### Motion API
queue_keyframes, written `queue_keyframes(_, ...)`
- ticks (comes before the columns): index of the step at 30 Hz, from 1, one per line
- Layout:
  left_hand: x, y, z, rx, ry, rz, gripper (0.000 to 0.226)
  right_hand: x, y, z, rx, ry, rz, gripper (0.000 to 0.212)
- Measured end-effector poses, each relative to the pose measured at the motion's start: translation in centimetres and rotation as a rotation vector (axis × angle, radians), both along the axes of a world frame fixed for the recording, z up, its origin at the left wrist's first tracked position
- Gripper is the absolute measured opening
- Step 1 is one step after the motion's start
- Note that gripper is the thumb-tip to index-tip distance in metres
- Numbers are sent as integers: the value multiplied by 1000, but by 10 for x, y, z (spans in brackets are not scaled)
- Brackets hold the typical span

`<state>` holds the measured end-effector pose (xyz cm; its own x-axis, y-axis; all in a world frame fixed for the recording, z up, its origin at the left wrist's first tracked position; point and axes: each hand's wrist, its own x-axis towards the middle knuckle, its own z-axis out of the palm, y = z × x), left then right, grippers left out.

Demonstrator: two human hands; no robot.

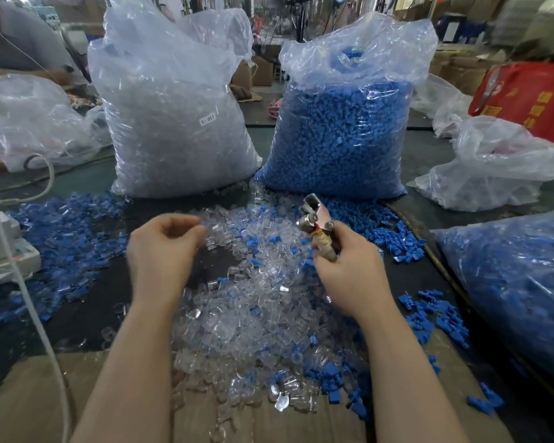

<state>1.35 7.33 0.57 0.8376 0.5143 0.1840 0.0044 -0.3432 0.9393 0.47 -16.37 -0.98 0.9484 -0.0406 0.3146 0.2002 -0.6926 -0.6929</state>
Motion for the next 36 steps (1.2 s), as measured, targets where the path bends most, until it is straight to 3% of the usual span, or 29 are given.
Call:
queue_keyframes(3,-5,30,-13,381,227,203,9,2,-5,-3,-26,6,-70,9)
queue_keyframes(6,-6,41,-19,458,390,252,11,2,-7,-4,-38,18,-101,13)
queue_keyframes(12,-7,41,-18,576,464,279,23,3,-7,-4,-63,29,-122,15)
queue_keyframes(17,-2,33,-12,564,407,153,22,3,-9,-6,-60,40,-142,13)
queue_keyframes(20,0,27,-14,544,501,45,26,4,-9,-6,-58,44,-149,10)
queue_keyframes(25,0,35,-12,655,685,173,39,5,-10,-6,-65,88,-199,9)
queue_keyframes(30,0,31,-11,672,617,126,59,3,-14,-5,-149,193,-296,8)
queue_keyframes(33,3,21,-9,714,614,62,54,2,-14,-6,-259,273,-336,9)
queue_keyframes(36,4,4,-8,653,564,-138,48,1,-13,-7,-353,322,-351,15)
